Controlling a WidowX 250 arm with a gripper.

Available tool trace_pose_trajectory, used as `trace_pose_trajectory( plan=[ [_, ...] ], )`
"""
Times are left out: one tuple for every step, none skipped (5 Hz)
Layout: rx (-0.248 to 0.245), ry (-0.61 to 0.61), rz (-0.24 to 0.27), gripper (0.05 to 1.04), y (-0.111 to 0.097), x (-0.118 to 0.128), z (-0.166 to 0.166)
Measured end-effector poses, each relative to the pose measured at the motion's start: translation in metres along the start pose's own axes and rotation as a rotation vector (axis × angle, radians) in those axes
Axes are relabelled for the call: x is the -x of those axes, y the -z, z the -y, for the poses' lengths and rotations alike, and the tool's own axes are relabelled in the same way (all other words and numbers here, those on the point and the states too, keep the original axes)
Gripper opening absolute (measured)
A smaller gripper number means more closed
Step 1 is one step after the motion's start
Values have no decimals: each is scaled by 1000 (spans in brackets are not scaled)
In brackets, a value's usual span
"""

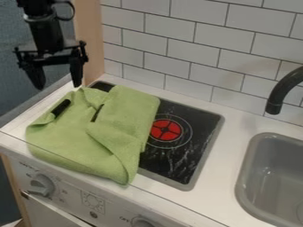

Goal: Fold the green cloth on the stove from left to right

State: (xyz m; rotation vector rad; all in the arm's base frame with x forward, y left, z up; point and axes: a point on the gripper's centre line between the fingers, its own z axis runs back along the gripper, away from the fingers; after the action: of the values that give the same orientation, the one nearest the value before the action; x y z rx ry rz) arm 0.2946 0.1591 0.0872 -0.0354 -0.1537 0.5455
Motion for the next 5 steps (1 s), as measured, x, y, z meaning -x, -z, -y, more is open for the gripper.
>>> trace_pose_trajectory(
  plan=[
    [-41, -23, -19, 999, 15, -1, -17],
    [-64, -12, -29, 999, 26, -2, -21],
    [-85, 0, -66, 999, 47, 0, -26],
    [-84, 1, -71, 999, 54, -3, -26],
    [-76, 11, -90, 955, 61, -1, -25]
  ],
)
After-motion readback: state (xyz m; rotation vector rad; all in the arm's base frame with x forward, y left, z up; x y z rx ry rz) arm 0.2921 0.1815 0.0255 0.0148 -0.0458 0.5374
